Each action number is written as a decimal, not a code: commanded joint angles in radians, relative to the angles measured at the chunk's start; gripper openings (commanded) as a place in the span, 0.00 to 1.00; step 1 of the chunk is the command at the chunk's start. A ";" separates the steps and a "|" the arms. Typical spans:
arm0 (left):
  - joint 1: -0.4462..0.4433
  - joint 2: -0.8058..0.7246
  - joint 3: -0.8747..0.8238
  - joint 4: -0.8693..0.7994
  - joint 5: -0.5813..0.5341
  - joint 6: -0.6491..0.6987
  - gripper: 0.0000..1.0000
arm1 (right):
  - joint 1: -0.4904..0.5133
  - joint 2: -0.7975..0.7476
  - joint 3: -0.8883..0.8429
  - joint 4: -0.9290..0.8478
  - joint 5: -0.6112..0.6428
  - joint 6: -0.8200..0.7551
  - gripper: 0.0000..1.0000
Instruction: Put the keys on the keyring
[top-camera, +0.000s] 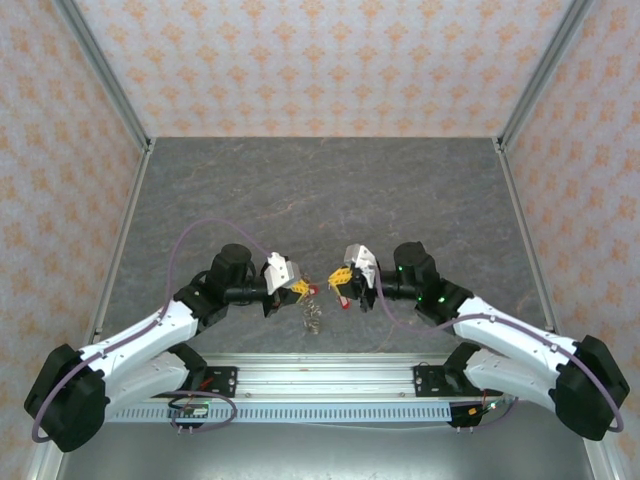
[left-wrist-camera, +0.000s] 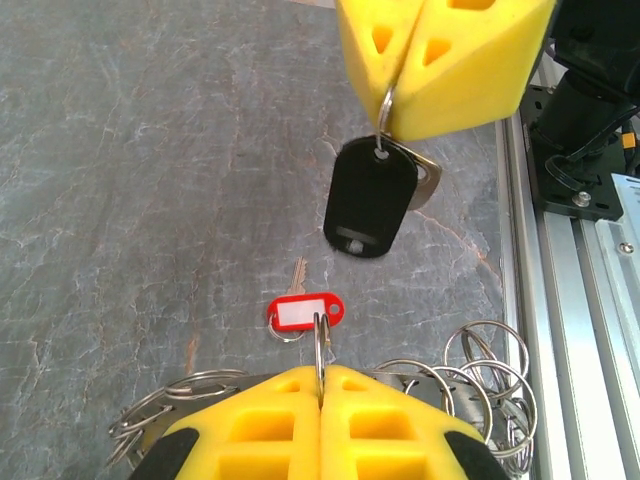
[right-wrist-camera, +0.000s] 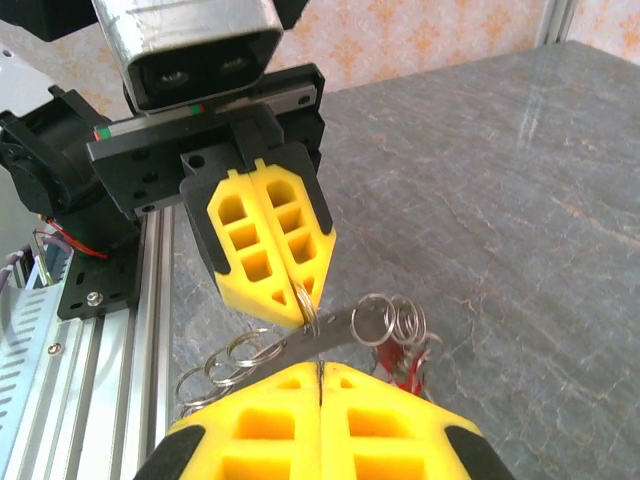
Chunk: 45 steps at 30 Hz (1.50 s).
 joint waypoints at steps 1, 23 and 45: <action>-0.007 0.003 0.038 0.060 0.002 0.017 0.00 | 0.008 0.014 0.037 0.039 -0.044 -0.033 0.00; -0.007 0.003 0.042 0.081 -0.019 -0.009 0.00 | 0.057 0.144 0.091 0.089 -0.028 -0.004 0.00; -0.008 0.004 0.046 0.084 -0.018 -0.017 0.00 | 0.063 0.251 0.119 0.160 -0.015 0.058 0.00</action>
